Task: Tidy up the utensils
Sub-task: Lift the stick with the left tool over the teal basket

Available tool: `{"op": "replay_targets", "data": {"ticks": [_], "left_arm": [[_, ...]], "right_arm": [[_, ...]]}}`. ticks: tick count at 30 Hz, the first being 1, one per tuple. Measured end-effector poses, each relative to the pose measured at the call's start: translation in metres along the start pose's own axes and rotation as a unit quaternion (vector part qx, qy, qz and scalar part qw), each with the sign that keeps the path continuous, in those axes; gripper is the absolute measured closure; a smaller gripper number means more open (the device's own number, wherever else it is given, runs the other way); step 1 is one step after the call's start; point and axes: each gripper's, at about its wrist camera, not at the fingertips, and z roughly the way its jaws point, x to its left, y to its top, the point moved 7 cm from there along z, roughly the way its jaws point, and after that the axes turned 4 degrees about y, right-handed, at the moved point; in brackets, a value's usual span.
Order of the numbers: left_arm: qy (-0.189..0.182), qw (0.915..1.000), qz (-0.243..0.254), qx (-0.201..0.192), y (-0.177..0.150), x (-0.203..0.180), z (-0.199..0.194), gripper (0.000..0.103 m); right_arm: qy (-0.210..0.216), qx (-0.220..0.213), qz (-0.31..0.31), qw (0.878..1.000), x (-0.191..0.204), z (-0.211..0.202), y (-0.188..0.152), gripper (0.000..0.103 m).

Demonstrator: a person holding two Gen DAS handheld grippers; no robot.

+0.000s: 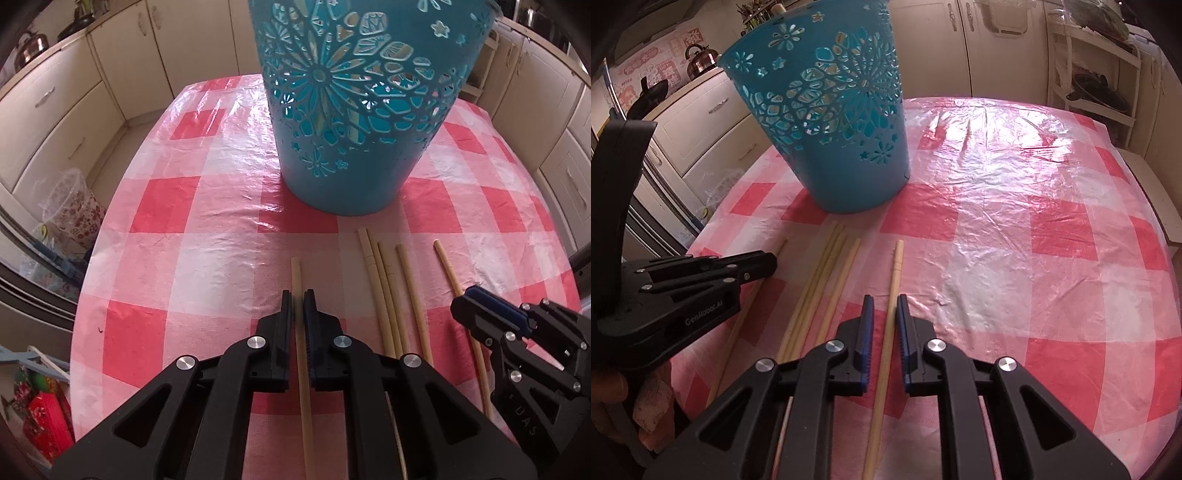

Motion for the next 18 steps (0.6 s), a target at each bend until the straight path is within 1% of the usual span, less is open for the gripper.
{"op": "replay_targets", "data": {"ticks": [1, 2, 5, 9, 11, 18], "left_arm": [[0.006, 0.9999, 0.011, -0.002, 0.0, -0.002, 0.0, 0.096], [0.007, 0.9998, 0.016, -0.001, 0.0, -0.002, -0.001, 0.098], [-0.005, 1.0, 0.007, 0.0, -0.003, 0.002, -0.005, 0.098], [0.0, 0.9997, 0.002, -0.023, -0.008, 0.01, -0.023, 0.098], [0.003, 0.9992, 0.001, -0.04, -0.009, 0.013, -0.036, 0.098], [-0.001, 0.9955, -0.003, -0.095, -0.015, 0.018, -0.087, 0.098]], "right_arm": [[-0.008, 0.001, -0.01, 1.0, 0.001, 0.001, 0.001, 0.095], [-0.016, 0.001, -0.016, 1.0, 0.002, 0.002, 0.001, 0.096], [-0.008, 0.002, -0.005, 1.0, -0.002, -0.002, -0.002, 0.097], [0.003, -0.009, 0.013, 1.0, -0.011, -0.009, -0.009, 0.097], [0.006, -0.014, 0.018, 1.0, -0.012, -0.011, -0.011, 0.097], [-0.004, -0.023, 0.011, 1.0, -0.01, -0.01, -0.011, 0.097]]}}
